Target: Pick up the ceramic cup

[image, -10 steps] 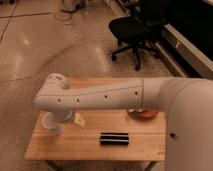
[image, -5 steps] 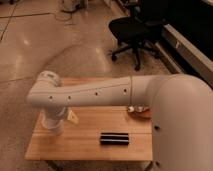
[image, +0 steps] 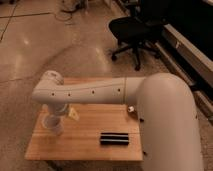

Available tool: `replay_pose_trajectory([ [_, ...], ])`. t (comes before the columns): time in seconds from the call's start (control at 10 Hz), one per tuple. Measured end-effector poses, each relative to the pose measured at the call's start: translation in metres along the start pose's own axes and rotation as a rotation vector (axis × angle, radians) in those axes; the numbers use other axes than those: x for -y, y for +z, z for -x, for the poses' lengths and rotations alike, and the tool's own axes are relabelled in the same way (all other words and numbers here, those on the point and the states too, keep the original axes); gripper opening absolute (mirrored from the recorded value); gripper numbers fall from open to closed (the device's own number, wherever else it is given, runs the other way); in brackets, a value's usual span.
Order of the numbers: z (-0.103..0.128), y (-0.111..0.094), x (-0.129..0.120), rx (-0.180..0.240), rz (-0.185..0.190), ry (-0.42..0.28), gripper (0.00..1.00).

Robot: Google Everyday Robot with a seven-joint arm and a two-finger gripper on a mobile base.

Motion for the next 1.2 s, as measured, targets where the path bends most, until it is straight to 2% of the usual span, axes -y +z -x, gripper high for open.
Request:
replay_pose_trajectory([
  [0.4, 0.002, 0.043, -0.007, 0.061, 0.023, 0.010, 0.79],
  [0.5, 0.007, 0.050, -0.006, 0.079, 0.021, 0.005, 0.73],
  [0.6, 0.011, 0.054, -0.005, 0.092, 0.012, -0.003, 0.66],
  [0.8, 0.023, 0.053, -0.001, 0.130, -0.032, -0.021, 0.43],
  [1.2, 0.037, 0.028, -0.009, 0.184, -0.114, -0.036, 0.06],
])
